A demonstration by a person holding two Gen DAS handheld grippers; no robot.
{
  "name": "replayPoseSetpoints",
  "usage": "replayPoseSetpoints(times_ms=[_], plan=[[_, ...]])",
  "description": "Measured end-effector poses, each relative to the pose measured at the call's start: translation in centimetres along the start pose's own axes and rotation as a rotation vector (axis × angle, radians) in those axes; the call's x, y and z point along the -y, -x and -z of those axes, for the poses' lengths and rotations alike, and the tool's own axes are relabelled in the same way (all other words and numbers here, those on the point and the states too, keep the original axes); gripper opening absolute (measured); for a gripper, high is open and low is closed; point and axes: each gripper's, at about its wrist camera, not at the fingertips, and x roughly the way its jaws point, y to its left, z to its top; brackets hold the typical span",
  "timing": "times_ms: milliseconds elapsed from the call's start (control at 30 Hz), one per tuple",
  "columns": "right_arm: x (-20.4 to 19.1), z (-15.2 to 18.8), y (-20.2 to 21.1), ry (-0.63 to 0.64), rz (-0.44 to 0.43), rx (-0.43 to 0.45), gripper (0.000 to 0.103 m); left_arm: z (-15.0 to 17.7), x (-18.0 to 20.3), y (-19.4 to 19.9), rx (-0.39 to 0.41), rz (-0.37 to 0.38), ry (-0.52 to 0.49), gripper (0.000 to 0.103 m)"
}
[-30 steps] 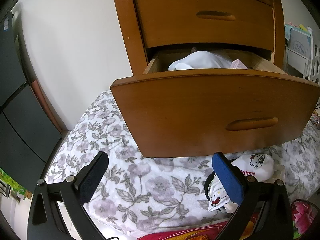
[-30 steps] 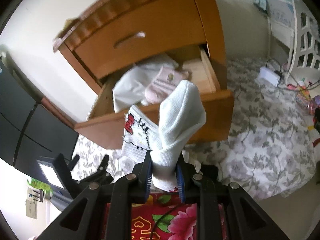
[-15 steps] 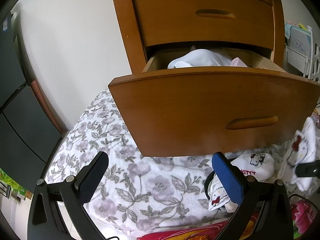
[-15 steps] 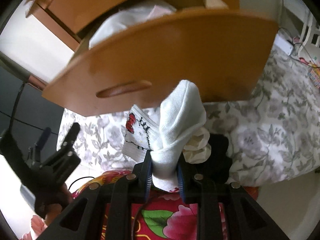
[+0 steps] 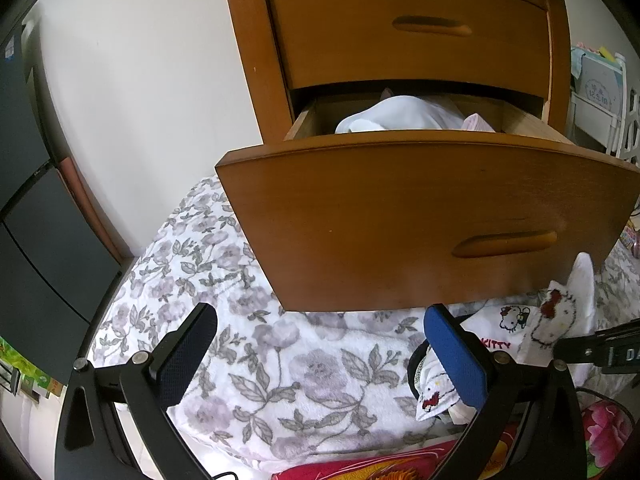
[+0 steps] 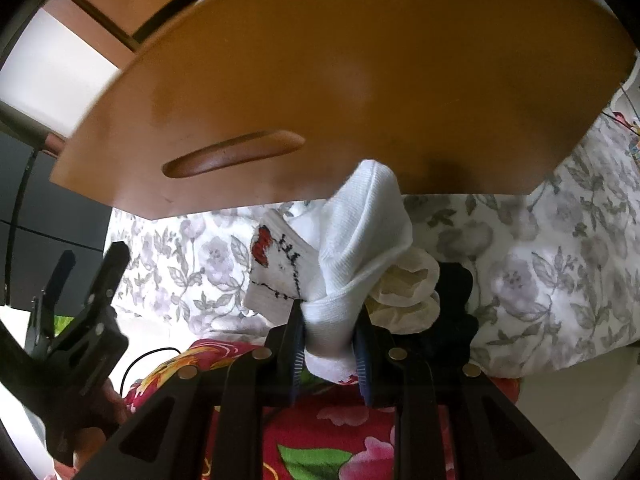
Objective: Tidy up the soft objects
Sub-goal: 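Lower the white sock onto the bedspread and open the right tool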
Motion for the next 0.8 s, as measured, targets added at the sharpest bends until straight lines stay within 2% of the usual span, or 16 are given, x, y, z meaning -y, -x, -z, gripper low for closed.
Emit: replayPoseSetpoints(times_ms=[200,300,367,400,533,600,667,800], plan=[[-0.5,-0.6,-0.6,0.011,0.018,-0.011,0.025,0.0,0.0,0.0,-0.009,0.004,-0.003,0.103],[-0.6,-0.7,-0.7,0.007,0.024,-0.014,0.03,0.0,-0.1,-0.1,-0.01,0.005,-0.001,0.103],[-0.4,-0.7,-0.7,0.003,0.03,-0.016,0.047,0.0,-0.1,-0.1,-0.011,0.006,0.0,0.103],[-0.4,-0.7,-0.6,0.001,0.028,-0.013,0.05,-0.1,-0.1,-0.1,-0.012,0.006,-0.001,0.103],[-0.4,-0.7,-0.2,0.0,0.026,0.002,0.054,0.0,0.0,-0.1,-0.012,0.006,-0.001,0.103],[-0.4,-0.7,0.1,0.002,0.032,0.005,0.06,0.0,0.0,-0.1,-0.012,0.006,0.0,0.103],[-0.5,-0.6,0.3,0.006,0.036,0.011,0.075,0.0,0.0,-0.1,-0.013,0.006,-0.001,0.103],[-0.6,-0.5,0.8,0.008,0.038,0.031,0.087,0.0,0.0,-0.2,-0.013,0.006,-0.001,0.103]])
